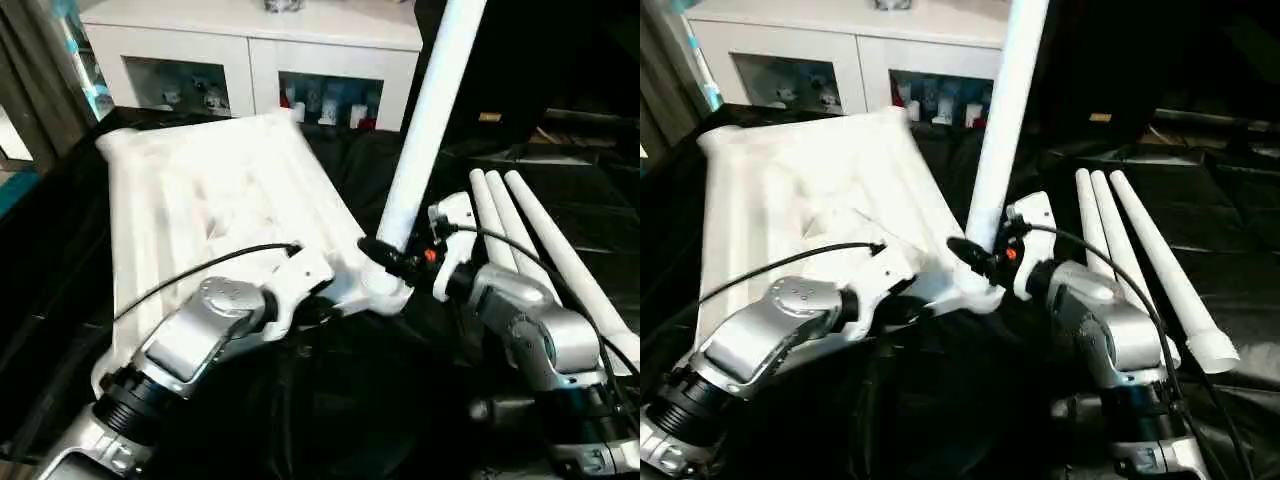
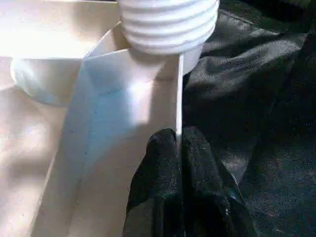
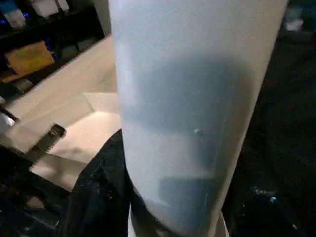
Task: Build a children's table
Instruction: Pick table leg, then insert table leg to table base
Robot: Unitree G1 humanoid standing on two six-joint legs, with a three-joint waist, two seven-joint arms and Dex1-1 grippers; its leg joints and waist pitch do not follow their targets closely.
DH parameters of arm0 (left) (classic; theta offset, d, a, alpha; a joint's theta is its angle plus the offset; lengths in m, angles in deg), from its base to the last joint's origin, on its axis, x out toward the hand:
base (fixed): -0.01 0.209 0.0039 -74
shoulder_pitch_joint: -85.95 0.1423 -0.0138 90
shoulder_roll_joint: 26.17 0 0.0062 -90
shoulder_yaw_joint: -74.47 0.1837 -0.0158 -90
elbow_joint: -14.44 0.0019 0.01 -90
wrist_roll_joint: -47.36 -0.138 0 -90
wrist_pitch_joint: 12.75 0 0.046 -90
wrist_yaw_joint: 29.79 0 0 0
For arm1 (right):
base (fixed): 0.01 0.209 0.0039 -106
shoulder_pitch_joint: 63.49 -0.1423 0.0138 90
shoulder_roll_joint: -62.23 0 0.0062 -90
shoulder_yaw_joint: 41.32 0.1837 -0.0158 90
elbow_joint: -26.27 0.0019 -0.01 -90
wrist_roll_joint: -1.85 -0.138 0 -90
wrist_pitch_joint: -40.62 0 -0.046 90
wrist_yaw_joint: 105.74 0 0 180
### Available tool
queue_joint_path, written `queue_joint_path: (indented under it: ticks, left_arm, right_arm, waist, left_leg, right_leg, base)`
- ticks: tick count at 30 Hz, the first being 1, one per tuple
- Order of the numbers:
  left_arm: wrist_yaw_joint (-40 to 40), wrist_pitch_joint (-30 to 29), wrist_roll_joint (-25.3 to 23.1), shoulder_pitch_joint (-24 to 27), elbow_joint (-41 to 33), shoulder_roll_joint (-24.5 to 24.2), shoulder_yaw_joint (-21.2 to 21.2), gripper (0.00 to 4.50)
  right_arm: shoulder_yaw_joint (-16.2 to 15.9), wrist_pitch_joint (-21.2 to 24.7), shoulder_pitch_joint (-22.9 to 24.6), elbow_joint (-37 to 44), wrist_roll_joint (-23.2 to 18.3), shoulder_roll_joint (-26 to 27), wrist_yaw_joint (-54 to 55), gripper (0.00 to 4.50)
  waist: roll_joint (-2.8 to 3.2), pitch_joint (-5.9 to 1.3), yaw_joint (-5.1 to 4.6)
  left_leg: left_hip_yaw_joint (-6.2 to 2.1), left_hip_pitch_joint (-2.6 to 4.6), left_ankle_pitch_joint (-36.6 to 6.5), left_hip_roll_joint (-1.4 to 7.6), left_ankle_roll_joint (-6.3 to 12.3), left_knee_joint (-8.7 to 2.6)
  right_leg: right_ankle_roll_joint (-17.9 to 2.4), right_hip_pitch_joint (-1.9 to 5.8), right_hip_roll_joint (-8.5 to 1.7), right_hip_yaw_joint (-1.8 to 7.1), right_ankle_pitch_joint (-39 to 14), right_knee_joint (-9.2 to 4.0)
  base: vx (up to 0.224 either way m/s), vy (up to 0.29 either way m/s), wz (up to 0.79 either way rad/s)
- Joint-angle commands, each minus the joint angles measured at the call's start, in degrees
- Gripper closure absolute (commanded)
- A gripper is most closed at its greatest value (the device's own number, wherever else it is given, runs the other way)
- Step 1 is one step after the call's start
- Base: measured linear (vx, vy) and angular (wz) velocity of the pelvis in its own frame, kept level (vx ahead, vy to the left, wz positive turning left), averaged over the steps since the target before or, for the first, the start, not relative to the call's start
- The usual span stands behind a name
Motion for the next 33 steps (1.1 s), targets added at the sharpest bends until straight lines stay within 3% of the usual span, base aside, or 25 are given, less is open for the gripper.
queue_joint_path:
  ticks: [1, 6, 8, 10, 15, 19, 26, 27, 29, 33]
  left_arm:
    - [-1.5, 3.0, 1.3, 0.2, -2.3, 0.3, -1.6, 4.47]
    - [-3.4, 5.5, 1.1, 0.5, -1.1, 0.3, -0.3, 4.50]
    - [-4.2, 7.3, 0.5, 0.7, -0.3, 0.3, 0.3, 4.50]
    - [-4.8, 9.5, 0.0, 0.9, 0.8, 0.3, 0.7, 4.50]
    - [-5.8, 13.5, -0.8, 1.2, 3.6, 0.9, 0.7, 4.50]
    - [-6.2, 15.3, -0.7, 1.2, 5.5, 1.5, 0.2, 4.50]
    - [-7.9, 18.8, -0.6, 1.6, 8.2, 1.8, -1.0, 4.50]
    - [-8.5, 19.2, -1.2, 1.4, 9.0, 1.4, -0.6, 4.50]
    - [-9.2, 19.4, -2.2, 1.2, 9.6, 0.6, 0.3, 4.50]
    - [-10.6, 19.4, -4.5, 1.1, 10.1, -0.8, 2.4, 4.50]
  right_arm:
    - [-0.2, -1.2, -1.1, -1.8, 0.9, -0.7, -0.3, 2.60]
    - [-0.2, -2.6, -2.6, -5.5, 1.7, -0.5, -0.9, 2.60]
    - [-0.1, -3.1, -3.4, -7.3, 2.0, -0.5, -1.3, 2.60]
    - [-0.2, -2.9, -4.1, -8.6, 2.1, -0.8, -2.1, 2.60]
    - [-2.2, -2.0, -3.9, -9.6, 2.8, -2.6, -6.0, 2.60]
    - [-2.6, -1.8, -3.5, -9.8, 3.0, -3.3, -7.0, 2.60]
    - [-2.3, -1.7, -3.9, -10.0, 3.1, -3.9, -7.5, 2.60]
    - [-2.1, -1.4, -4.0, -9.7, 2.9, -4.5, -8.0, 2.60]
    - [-1.8, -1.1, -3.9, -9.4, 2.8, -5.0, -8.3, 2.60]
    - [-1.7, -1.2, -3.1, -9.2, 3.2, -5.6, -8.8, 2.60]
  waist:
    - [-0.37, -4.96, 0.56]
    - [-0.39, -4.60, 0.59]
    - [-0.87, -4.55, 0.66]
    - [-0.76, -4.62, 0.68]
    - [-1.13, -4.21, 0.88]
    - [-1.06, -3.94, 1.02]
    - [-1.18, -4.00, 1.13]
    - [-0.91, -4.05, 1.18]
    - [-1.07, -4.08, 1.18]
    - [-0.85, -4.21, 1.21]
  left_leg:
    - [-0.93, 0.44, 0.4, 2.78, 4.41, -3.54]
    - [-0.83, 0.60, -2.1, 2.97, 4.14, -3.70]
    - [-0.76, 0.72, -2.5, 3.08, 3.84, -3.80]
    - [-0.80, 0.63, -2.3, 2.99, 3.85, -3.79]
    - [-0.72, 0.61, -3.6, 2.98, 3.78, -3.90]
    - [-0.62, 0.99, -5.6, 3.10, 3.29, -4.02]
    - [-0.73, 0.78, -5.7, 3.13, 2.92, -4.16]
    - [-0.75, 0.79, -5.7, 3.09, 2.86, -4.12]
    - [-0.75, 0.71, -5.6, 3.07, 2.86, -4.14]
    - [-0.81, 0.82, -5.9, 3.20, 2.61, -4.18]
  right_leg:
    - [-14.8, 3.77, -4.55, 2.97, 5.8, -3.47]
    - [-14.7, 3.45, -4.63, 2.93, 1.3, -3.93]
    - [-14.3, 3.43, -4.54, 2.95, 0.5, -3.94]
    - [-14.2, 3.52, -4.63, 2.91, 0.2, -3.93]
    - [-12.8, 3.36, -4.69, 2.96, -2.9, -4.33]
    - [-12.3, 2.91, -4.73, 3.06, -6.3, -4.82]
    - [-11.5, 2.95, -4.82, 3.00, -7.5, -4.81]
    - [-11.5, 2.97, -4.83, 3.02, -7.6, -4.82]
    - [-11.3, 3.07, -4.79, 3.02, -7.5, -4.87]
    - [-11.3, 2.98, -4.81, 2.96, -7.6, -4.81]
  base:
    - [0.000, 0.000, 0.00]
    - [0.000, 0.000, 0.00]
    - [0.000, 0.000, 0.00]
    - [0.000, 0.000, 0.00]
    - [0.000, 0.000, 0.00]
    - [0.000, 0.000, 0.00]
    - [0.000, 0.000, 0.00]
    - [0.000, 0.000, 0.00]
    - [0.000, 0.000, 0.00]
    - [0.000, 0.000, 0.00]
